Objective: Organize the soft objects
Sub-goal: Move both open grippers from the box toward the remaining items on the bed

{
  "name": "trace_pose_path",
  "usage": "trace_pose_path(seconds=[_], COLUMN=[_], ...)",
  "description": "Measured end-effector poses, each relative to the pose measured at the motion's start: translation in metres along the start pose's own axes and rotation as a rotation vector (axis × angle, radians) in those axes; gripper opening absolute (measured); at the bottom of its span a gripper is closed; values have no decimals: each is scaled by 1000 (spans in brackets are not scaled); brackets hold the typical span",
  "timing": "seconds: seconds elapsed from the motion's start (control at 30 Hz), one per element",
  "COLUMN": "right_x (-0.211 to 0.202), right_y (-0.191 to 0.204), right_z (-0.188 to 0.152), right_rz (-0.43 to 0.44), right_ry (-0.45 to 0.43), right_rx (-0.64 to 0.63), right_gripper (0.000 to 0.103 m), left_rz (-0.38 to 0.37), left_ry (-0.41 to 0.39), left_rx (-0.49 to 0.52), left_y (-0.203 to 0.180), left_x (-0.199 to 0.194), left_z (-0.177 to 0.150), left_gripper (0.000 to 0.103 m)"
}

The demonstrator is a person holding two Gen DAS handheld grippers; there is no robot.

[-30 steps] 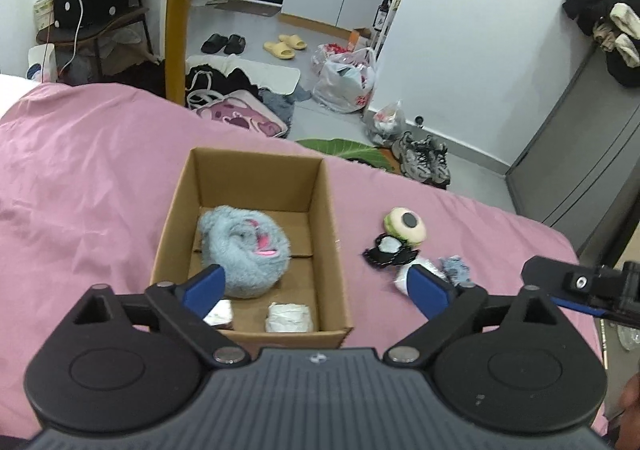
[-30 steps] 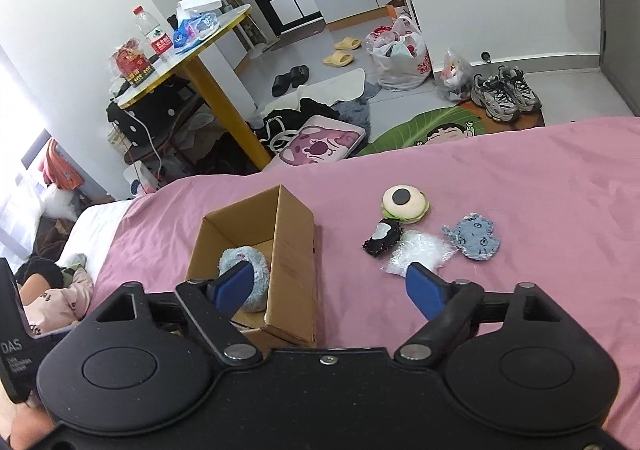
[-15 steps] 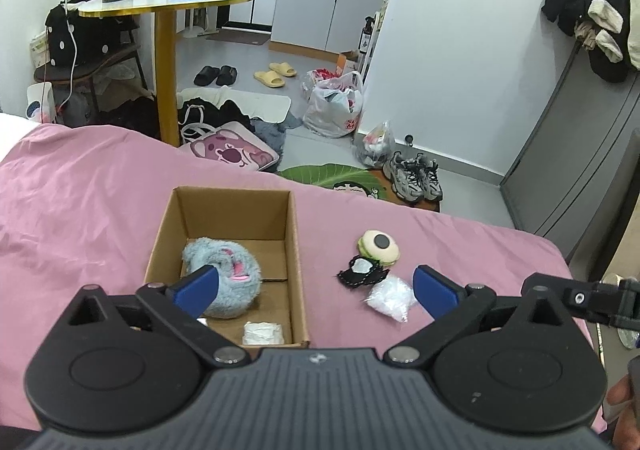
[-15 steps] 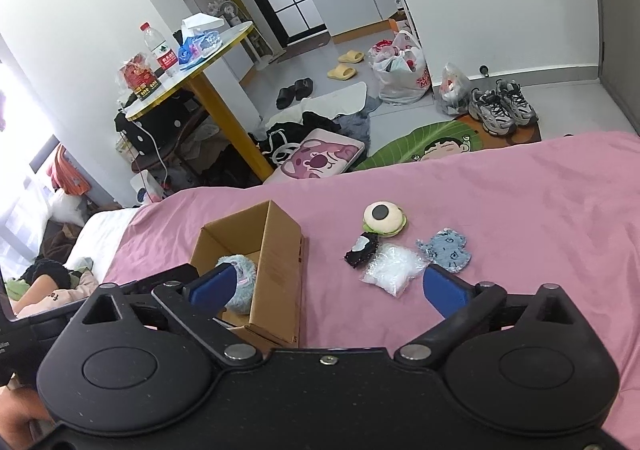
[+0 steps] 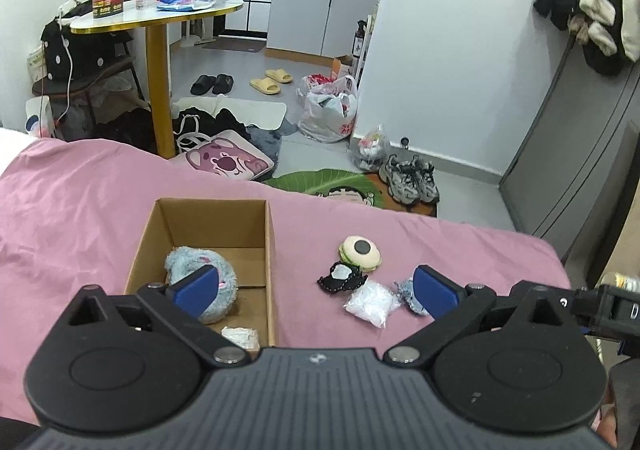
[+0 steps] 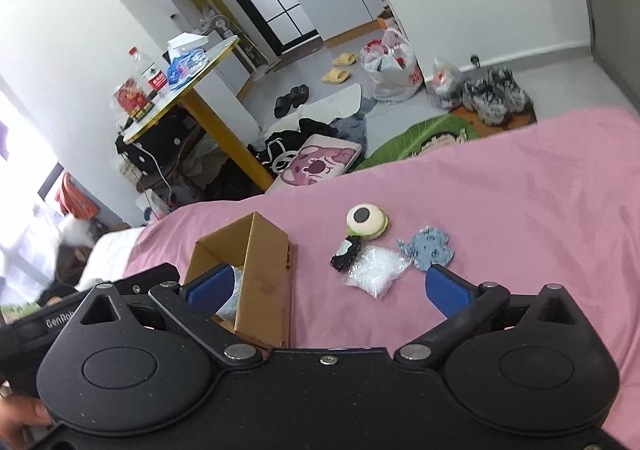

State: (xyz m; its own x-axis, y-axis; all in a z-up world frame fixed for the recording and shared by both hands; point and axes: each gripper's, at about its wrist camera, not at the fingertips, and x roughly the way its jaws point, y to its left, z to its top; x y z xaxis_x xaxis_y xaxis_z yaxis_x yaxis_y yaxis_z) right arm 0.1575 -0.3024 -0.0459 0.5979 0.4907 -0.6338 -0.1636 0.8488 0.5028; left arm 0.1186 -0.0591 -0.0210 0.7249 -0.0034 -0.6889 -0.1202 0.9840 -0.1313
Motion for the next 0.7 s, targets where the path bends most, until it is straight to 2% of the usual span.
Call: trace_pose_path(seconds=[0.1, 0.27, 0.5, 0.7], right_x=[2, 6, 24, 48], right_y=[-15, -34, -55, -68], right_z=[0, 2, 4, 12], right_rz=[20, 50, 22, 19], right_ry=[-2, -12, -14, 16], right_rx=[60, 148, 213, 245], right_gripper=[103, 103, 102, 88], left_rz=[15, 10, 40, 54], left_ry=[19, 51, 45, 36], left_rx=[7, -52, -75, -129], left_y=[-7, -13, -29, -38], left_x=[7, 20, 44, 65], left_z=[-2, -7, -15, -19], left_gripper=[103, 102, 102, 99])
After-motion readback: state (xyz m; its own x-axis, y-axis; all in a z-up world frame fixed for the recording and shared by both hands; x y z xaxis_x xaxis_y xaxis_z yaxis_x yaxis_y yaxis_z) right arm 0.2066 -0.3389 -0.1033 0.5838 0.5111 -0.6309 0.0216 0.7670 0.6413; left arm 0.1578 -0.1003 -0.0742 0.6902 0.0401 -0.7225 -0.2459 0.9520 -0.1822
